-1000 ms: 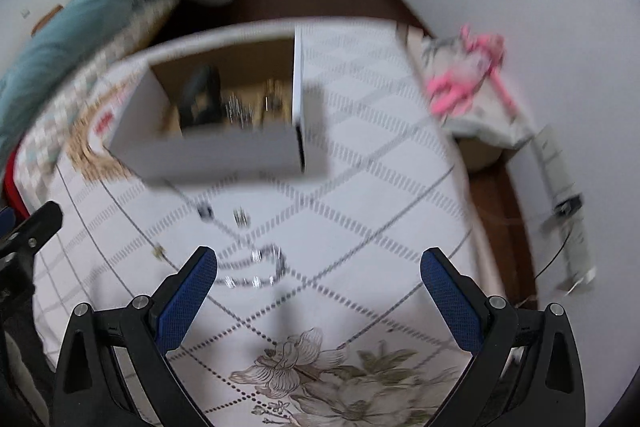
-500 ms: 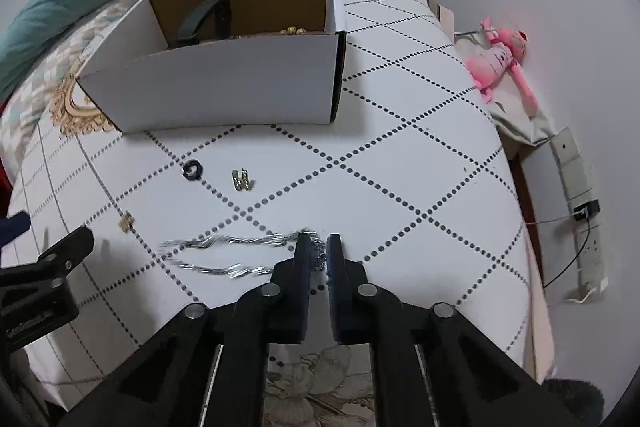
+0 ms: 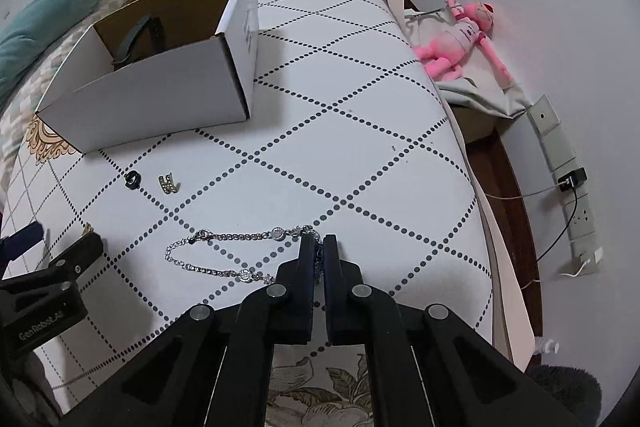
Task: Organize jewelry
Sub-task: 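Grasp a gold earring with the left tool while the right tool grasps the silver chain, then carry both items into the white box and open both tools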
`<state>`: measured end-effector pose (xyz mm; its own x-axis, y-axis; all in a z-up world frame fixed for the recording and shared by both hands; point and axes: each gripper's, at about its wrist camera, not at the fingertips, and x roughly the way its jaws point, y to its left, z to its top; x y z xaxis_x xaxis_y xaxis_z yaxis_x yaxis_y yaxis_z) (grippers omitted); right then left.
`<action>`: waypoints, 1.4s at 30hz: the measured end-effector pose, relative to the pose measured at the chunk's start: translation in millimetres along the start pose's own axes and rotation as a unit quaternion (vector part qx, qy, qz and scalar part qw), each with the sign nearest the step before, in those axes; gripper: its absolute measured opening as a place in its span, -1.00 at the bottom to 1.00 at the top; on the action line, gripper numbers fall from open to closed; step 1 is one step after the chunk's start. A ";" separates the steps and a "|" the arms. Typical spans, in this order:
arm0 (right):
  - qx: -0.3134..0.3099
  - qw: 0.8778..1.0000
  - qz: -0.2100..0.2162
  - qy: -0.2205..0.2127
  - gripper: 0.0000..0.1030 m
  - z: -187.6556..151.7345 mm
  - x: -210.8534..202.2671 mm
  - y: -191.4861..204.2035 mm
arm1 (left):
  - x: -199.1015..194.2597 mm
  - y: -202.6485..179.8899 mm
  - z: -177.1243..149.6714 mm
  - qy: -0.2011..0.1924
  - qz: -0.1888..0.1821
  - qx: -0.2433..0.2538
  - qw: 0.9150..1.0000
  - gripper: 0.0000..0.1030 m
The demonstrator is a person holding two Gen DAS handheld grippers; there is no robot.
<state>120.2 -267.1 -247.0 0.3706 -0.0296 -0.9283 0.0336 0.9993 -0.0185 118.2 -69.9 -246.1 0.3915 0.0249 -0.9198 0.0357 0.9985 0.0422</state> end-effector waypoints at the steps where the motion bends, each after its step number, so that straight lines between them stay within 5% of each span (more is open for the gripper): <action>1: -0.001 1.000 0.000 0.001 -0.92 -0.1 -0.5 -0.1 | -1.1 -2.1 0.0 -0.002 -0.004 0.003 1.000 0.39; 6: -0.003 1.000 -0.001 0.005 -0.92 0.6 -0.5 1.2 | -7.5 -16.2 1.9 -0.007 -0.030 0.031 0.999 -0.79; 7: -0.002 1.000 0.000 0.006 -0.92 0.8 -0.6 1.1 | -8.1 -17.5 1.2 -0.006 -0.032 0.033 0.999 -0.85; 20: 0.009 0.996 0.084 -0.025 -0.92 15.0 -47.1 8.6 | -41.4 -4.7 -2.2 -0.016 -0.080 0.007 0.997 -0.96; 36: -0.029 0.983 0.134 -0.119 -0.92 86.4 -150.4 19.4 | -128.9 54.8 72.0 -0.108 -0.123 -0.038 0.986 -0.96; 42: -0.048 0.980 0.136 -0.134 -0.92 115.7 -165.9 30.7 | -121.6 58.4 79.9 -0.090 -0.123 -0.047 0.987 -0.91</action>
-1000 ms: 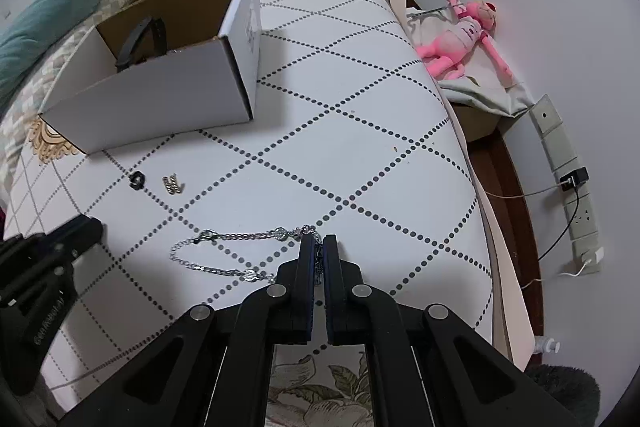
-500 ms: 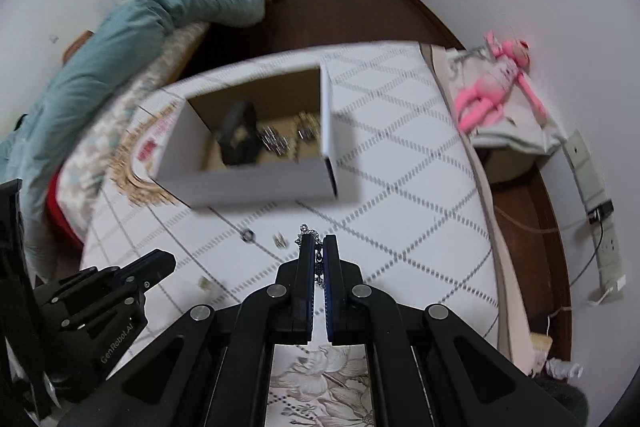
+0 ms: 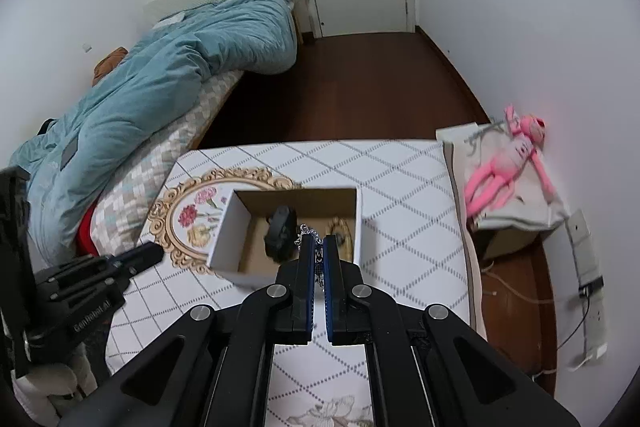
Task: Organize jewelry
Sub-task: 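Carry both items into the white box and open both tools, then grasp another gold earring with the left tool while the right tool grasps a small silver piece, carry into box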
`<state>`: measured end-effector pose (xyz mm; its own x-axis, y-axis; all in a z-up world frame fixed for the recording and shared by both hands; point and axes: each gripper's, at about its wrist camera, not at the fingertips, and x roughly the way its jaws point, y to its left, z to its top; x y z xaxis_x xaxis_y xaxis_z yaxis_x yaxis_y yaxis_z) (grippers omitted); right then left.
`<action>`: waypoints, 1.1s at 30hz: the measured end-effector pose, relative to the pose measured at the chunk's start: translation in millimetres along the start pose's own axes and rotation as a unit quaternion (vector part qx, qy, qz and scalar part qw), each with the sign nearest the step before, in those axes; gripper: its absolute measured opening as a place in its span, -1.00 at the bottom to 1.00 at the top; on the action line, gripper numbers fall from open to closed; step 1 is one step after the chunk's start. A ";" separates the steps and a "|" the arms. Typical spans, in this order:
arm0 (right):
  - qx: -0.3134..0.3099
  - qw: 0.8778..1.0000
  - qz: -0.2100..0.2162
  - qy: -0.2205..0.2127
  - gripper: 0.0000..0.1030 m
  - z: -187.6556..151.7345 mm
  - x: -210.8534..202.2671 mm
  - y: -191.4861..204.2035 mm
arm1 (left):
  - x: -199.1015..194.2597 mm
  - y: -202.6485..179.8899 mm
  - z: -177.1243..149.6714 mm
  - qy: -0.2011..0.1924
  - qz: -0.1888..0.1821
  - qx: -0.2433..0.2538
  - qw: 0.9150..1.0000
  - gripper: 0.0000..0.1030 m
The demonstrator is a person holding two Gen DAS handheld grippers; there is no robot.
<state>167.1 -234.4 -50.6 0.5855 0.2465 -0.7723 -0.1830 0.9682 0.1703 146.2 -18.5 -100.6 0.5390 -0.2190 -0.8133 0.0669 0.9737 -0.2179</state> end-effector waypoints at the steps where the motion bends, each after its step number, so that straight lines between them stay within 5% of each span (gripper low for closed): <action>1: -0.002 1.000 0.001 -0.001 -0.92 2.6 -0.1 2.3 | 3.2 1.2 -3.2 0.007 -0.003 -0.003 1.000 -0.88; 2: -0.003 1.000 0.002 0.000 -0.92 2.6 0.3 2.9 | 7.7 1.9 -7.6 0.015 -0.003 -0.006 1.000 -0.75; 4: -0.002 1.000 0.004 0.002 -0.92 -3.2 3.6 5.6 | 19.3 4.2 -20.6 0.032 0.004 -0.012 0.999 -0.10; 6: 0.006 1.000 0.006 0.013 -0.92 -14.4 11.9 5.0 | 29.9 7.3 -37.2 0.042 0.013 -0.019 0.999 0.17; 12: 0.038 0.997 0.001 0.060 -0.92 -72.5 44.7 -4.9 | 64.3 2.1 -88.8 0.087 0.028 -0.006 0.996 0.17; 22: 0.095 0.988 -0.021 0.117 -0.92 -152.5 82.8 -32.8 | 95.5 -22.2 -122.0 0.088 0.085 0.061 0.991 0.15; 23: 0.097 0.988 -0.023 0.118 -0.92 -154.3 83.8 -34.7 | 96.8 -23.6 -123.6 0.087 0.087 0.065 0.990 0.11; 27: 0.101 0.987 -0.030 0.118 -0.92 -155.9 83.6 -41.1 | 94.1 -30.3 -125.0 0.068 0.081 0.081 0.991 -0.79; 33: 0.098 0.988 -0.030 0.113 -0.92 -150.4 80.2 -39.9 | 94.7 -33.8 -125.9 0.069 0.070 0.087 0.991 -0.78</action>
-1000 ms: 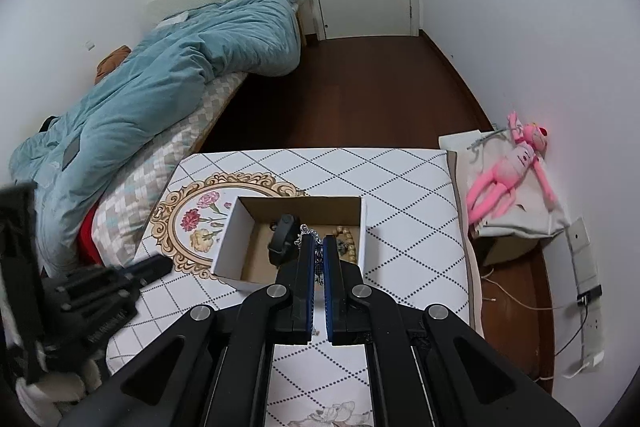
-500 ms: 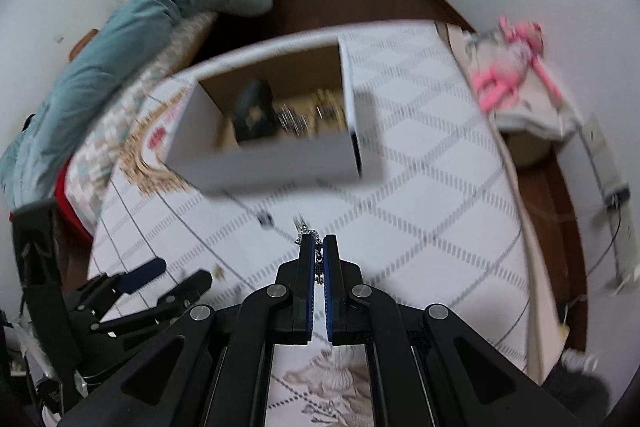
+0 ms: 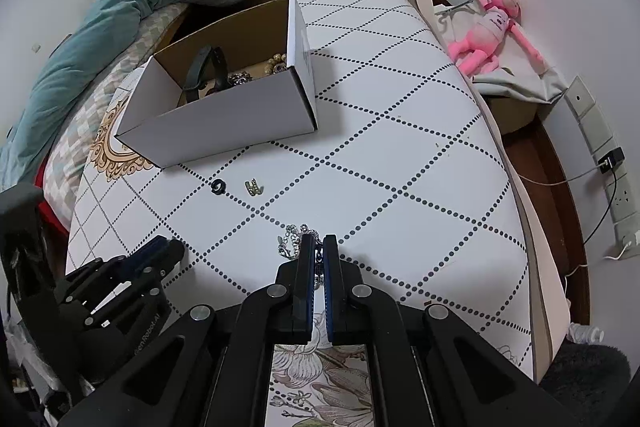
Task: Organize jewelry
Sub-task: 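Grasp another gold earring with the left tool while the right tool grasps a small silver piece, carry into box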
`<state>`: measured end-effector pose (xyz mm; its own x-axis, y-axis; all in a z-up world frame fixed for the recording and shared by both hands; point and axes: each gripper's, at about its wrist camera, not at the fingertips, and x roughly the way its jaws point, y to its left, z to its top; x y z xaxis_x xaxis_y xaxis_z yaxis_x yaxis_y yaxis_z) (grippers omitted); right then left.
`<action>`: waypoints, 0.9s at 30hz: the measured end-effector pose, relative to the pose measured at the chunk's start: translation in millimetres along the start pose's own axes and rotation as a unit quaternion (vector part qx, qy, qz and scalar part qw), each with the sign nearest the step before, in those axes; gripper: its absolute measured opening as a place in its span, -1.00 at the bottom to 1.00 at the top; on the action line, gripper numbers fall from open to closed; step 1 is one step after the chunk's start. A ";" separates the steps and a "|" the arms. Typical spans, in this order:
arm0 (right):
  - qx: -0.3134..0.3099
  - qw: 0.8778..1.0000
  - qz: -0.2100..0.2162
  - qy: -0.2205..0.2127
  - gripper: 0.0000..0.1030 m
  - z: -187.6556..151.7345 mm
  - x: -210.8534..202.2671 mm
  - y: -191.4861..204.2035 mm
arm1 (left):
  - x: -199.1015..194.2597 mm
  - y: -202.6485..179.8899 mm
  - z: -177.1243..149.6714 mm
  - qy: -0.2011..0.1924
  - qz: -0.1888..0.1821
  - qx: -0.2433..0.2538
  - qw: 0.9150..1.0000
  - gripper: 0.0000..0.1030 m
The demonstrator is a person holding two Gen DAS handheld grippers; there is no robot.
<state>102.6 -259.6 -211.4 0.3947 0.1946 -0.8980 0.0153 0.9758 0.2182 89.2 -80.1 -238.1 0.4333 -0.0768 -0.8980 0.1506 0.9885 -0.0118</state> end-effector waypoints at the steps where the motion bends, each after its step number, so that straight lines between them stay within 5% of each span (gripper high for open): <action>1: 0.000 1.000 0.002 -0.001 -0.92 0.9 -1.2 1.0 | -1.5 0.0 -1.1 0.000 -0.002 -0.001 1.000 -0.78; 8: -0.006 0.999 0.034 -0.021 -0.92 18.0 -30.6 11.4 | -40.2 2.2 17.4 -0.022 -0.053 -0.023 0.998 -0.79; 16: -0.039 0.994 0.072 -0.077 -0.92 84.8 -87.4 36.8 | -94.0 20.3 95.9 -0.076 -0.096 -0.039 0.992 -0.78; 21: -0.072 0.992 0.057 -0.087 -0.92 133.2 -87.8 58.1 | -77.8 42.0 140.7 -0.067 -0.085 -0.045 0.993 -0.78; 27: -0.087 0.994 0.048 -0.047 -0.92 169.7 -52.1 70.2 | -37.5 58.3 167.5 -0.014 -0.069 -0.049 0.996 -0.76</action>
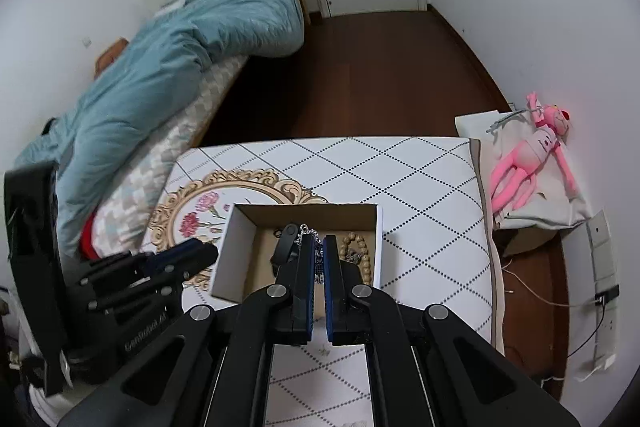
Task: Organize jewelry
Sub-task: 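Open both tools over the white box and release the held pieces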
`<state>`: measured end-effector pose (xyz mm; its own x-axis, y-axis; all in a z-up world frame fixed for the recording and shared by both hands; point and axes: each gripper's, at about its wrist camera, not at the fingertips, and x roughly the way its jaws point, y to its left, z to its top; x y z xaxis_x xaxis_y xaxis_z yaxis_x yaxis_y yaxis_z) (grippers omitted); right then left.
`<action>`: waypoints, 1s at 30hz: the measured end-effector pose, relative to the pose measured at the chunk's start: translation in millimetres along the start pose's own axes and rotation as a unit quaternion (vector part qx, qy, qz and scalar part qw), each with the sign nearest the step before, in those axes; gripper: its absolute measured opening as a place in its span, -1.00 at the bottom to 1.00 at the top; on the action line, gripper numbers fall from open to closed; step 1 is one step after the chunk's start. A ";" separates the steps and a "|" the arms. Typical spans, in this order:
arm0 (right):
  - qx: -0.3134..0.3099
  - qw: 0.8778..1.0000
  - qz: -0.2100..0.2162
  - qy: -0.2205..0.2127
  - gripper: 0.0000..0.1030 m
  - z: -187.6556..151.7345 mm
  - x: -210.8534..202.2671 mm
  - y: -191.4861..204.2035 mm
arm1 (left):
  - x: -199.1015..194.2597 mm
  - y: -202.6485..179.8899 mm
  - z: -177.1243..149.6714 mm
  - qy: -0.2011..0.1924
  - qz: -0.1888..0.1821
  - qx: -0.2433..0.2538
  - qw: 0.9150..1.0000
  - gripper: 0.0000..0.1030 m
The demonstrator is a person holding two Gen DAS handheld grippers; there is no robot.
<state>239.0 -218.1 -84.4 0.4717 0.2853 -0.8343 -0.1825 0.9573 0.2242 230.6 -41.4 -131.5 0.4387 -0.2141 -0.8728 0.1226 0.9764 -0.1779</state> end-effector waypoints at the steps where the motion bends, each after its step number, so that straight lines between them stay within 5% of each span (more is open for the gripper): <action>1: 0.002 1.000 0.000 0.012 -0.92 1.9 9.4 -0.7 | 5.8 2.2 2.2 0.009 0.006 -0.004 1.000 -0.76; 6: 0.006 0.997 -0.003 0.071 -0.92 1.9 52.3 -6.6 | 27.7 9.0 10.8 0.042 0.025 -0.020 0.999 -0.70; 8: 0.008 0.995 -0.005 0.098 -0.92 -0.9 67.9 -9.4 | 30.4 10.8 13.3 0.043 0.030 -0.025 0.998 -0.49; 10: 0.013 0.993 -0.015 0.115 -0.91 -3.7 78.4 -12.5 | 30.2 13.4 16.1 0.038 0.044 -0.028 0.998 0.13; 12: 0.013 0.992 -0.027 0.119 -0.89 -5.5 80.7 -15.9 | 25.4 17.6 17.2 0.024 0.057 -0.035 0.997 0.36; 14: 0.010 0.993 -0.040 0.113 -0.68 -7.5 78.9 -17.0 | 21.8 21.3 17.1 0.017 0.058 -0.040 0.997 0.36; 16: 0.003 0.993 -0.060 0.103 -0.17 -10.1 74.4 -18.4 | 18.6 24.0 14.4 0.008 0.072 -0.040 0.997 0.41; 19: -0.002 0.992 -0.087 0.090 0.18 -17.3 69.7 -22.2 | 15.4 25.9 5.2 -0.008 0.097 -0.036 0.995 0.94; 24: -0.013 0.988 -0.132 0.083 0.89 -32.8 69.3 -24.2 | 15.8 28.5 -16.0 -0.015 0.123 -0.034 0.992 0.97; 30: -0.011 0.985 -0.152 0.077 0.99 -48.3 69.7 -26.6 | 13.3 27.6 -35.8 -0.016 0.128 -0.042 0.991 0.98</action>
<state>235.1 -226.0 -172.9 0.3717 -0.0258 -0.9280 -0.0722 0.9958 -0.0566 208.0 -16.2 -164.3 0.4738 0.0413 -0.8797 -0.0695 0.9975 0.0094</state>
